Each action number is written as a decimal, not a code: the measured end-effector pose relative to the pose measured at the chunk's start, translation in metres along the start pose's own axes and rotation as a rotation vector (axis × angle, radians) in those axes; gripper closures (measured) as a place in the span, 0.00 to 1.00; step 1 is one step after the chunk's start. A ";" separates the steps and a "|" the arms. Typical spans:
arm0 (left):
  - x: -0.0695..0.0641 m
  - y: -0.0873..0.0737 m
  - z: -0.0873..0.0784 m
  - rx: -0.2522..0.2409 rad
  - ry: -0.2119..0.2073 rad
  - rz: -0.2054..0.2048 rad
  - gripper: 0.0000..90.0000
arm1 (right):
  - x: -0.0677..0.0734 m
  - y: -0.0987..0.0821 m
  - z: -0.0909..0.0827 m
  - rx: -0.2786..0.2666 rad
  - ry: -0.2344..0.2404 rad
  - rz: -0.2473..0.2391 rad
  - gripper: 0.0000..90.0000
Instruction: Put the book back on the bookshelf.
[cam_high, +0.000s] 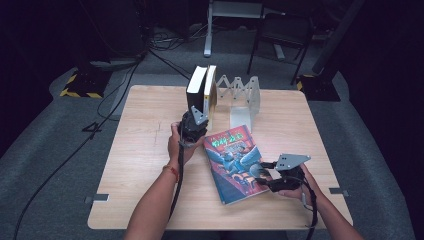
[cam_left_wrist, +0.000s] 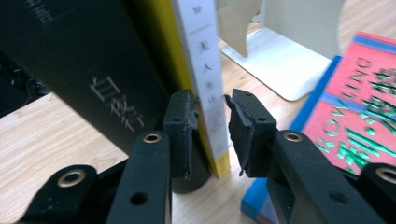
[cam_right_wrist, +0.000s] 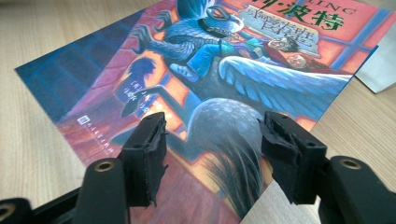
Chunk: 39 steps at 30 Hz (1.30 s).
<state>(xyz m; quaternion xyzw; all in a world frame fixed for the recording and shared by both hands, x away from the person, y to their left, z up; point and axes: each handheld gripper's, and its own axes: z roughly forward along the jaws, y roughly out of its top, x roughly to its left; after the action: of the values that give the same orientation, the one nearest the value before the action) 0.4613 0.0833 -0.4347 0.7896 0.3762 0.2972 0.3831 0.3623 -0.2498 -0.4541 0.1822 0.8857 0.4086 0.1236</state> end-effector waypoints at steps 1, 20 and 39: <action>-0.001 -0.002 -0.005 -0.001 -0.010 0.008 0.75 | 0.000 0.000 -0.002 -0.002 0.003 0.001 0.45; -0.047 -0.093 -0.092 0.113 -0.257 0.113 0.55 | 0.004 -0.026 -0.036 0.007 0.034 0.101 0.35; -0.055 -0.127 -0.092 0.188 -0.371 0.072 0.41 | -0.015 -0.018 -0.005 0.030 0.122 0.192 0.26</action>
<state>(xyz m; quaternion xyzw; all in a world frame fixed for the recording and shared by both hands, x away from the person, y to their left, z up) 0.3158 0.1272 -0.5015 0.8759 0.2969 0.1237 0.3596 0.3701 -0.2704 -0.4639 0.2427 0.8761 0.4158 0.0271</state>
